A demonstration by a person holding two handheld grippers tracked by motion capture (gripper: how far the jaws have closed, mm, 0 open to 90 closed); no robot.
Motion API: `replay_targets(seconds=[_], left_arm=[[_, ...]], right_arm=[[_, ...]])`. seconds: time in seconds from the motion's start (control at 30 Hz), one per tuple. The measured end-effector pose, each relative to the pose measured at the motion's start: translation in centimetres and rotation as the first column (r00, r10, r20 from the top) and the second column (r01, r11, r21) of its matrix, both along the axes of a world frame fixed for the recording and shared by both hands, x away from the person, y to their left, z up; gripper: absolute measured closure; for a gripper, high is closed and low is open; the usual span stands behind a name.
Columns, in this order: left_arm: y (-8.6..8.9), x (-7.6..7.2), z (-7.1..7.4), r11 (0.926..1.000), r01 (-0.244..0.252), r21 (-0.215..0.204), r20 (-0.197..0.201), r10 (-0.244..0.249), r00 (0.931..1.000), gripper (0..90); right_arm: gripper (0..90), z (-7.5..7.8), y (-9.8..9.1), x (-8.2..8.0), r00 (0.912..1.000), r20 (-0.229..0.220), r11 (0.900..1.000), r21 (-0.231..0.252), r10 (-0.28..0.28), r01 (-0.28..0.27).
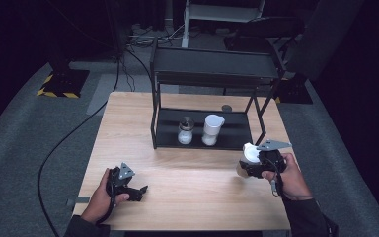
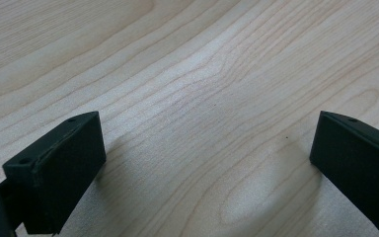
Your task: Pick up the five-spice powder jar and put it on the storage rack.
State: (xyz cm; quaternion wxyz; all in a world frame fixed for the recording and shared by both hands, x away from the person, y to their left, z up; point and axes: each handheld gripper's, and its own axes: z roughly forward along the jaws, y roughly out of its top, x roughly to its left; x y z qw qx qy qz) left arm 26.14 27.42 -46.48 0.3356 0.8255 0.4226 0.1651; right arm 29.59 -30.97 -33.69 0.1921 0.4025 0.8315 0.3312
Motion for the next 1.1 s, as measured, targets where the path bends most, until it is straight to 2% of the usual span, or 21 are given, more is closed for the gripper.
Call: replay_targets(seconds=[0.27, 0.6, 1.1], left_arm=[[0.0, 0.0, 0.0, 1.0000, 0.000, 0.000, 0.000, 0.000, 1.0000, 0.3], [0.0, 0.0, 0.0, 1.0000, 0.000, 0.000, 0.000, 0.000, 1.0000, 0.3], [0.0, 0.0, 0.0, 1.0000, 0.000, 0.000, 0.000, 0.000, 1.0000, 0.3]], right_arm=[[30.0, 0.4, 0.8, 1.5, 0.9992, 0.007, 0.9992, -0.001, -0.039, 0.039], [30.1, 0.9, 1.8, 2.8, 0.9985, 0.010, 0.9985, -0.009, -0.054, 0.054], [30.0, 1.9, 3.7, 5.2, 0.9939, 0.023, 0.9937, -0.029, -0.108, 0.109]])
